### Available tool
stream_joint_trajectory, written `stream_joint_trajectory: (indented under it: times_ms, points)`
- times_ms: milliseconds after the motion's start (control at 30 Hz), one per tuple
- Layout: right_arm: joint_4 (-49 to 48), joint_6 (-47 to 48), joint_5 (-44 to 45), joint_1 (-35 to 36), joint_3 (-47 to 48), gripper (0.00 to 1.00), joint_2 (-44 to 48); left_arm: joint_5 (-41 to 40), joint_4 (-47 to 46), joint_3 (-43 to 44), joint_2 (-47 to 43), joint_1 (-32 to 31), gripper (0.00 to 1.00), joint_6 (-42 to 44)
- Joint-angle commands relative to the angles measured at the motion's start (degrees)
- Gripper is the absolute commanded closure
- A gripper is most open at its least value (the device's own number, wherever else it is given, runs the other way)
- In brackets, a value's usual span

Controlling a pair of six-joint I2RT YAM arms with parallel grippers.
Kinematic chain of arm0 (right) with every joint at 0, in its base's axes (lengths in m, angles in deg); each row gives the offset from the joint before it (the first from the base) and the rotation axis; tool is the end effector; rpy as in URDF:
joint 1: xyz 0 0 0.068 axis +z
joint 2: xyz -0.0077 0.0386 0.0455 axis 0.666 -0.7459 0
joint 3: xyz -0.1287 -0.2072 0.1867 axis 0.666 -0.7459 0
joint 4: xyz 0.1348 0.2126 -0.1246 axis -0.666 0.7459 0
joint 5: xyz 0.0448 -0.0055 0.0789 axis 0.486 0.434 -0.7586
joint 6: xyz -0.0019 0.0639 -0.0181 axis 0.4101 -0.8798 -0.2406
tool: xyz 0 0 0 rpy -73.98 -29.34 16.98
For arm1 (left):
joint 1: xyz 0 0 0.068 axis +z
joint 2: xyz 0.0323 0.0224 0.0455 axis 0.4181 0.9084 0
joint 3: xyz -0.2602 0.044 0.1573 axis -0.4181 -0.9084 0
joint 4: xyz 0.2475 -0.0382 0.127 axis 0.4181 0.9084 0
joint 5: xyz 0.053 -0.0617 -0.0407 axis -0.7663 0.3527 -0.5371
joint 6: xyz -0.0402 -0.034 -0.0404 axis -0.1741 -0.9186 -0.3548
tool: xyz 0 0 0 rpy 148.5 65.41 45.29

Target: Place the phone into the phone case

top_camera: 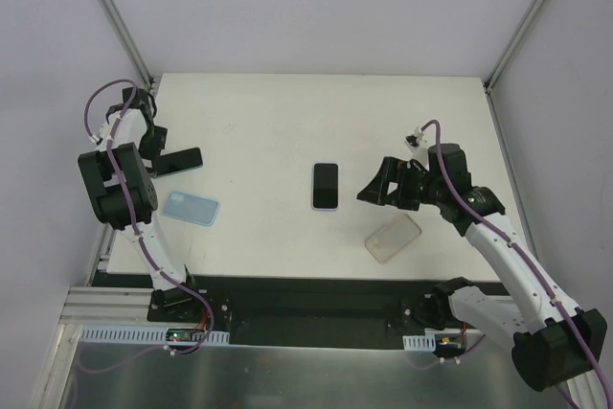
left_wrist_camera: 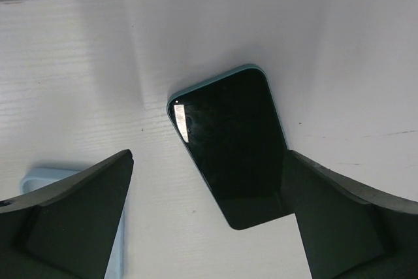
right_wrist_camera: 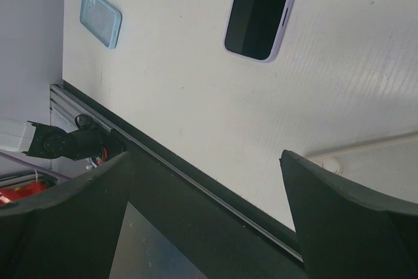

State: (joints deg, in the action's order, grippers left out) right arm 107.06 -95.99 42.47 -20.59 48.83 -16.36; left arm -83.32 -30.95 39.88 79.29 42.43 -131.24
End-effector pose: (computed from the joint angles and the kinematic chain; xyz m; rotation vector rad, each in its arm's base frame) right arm 0.1967 0.1008 0.3156 -0.4011 2.1805 0.8381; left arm 0.4183 0.1508 0.2251 -1.7694 1.9489 0.1741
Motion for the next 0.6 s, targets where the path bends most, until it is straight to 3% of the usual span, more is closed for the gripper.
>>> stream_joint_trajectory:
  times_ms: [0,167,567]
  points:
    - [0.5,0.6,-0.1,0.3,3.4,0.04,-0.2,1.7,2.0,-0.2,1.8,0.5,0.02,-10.3]
    - [0.4,0.5,-0.1,0.2,3.6,0.04,0.4,3.7,2.0,-1.9,2.3,0.4,0.02,-15.0]
    - [0.4,0.8,-0.9,0.3,4.4,0.04,-0.3,-4.0,2.1,-4.0,-1.8,-5.6,0.01,-25.8]
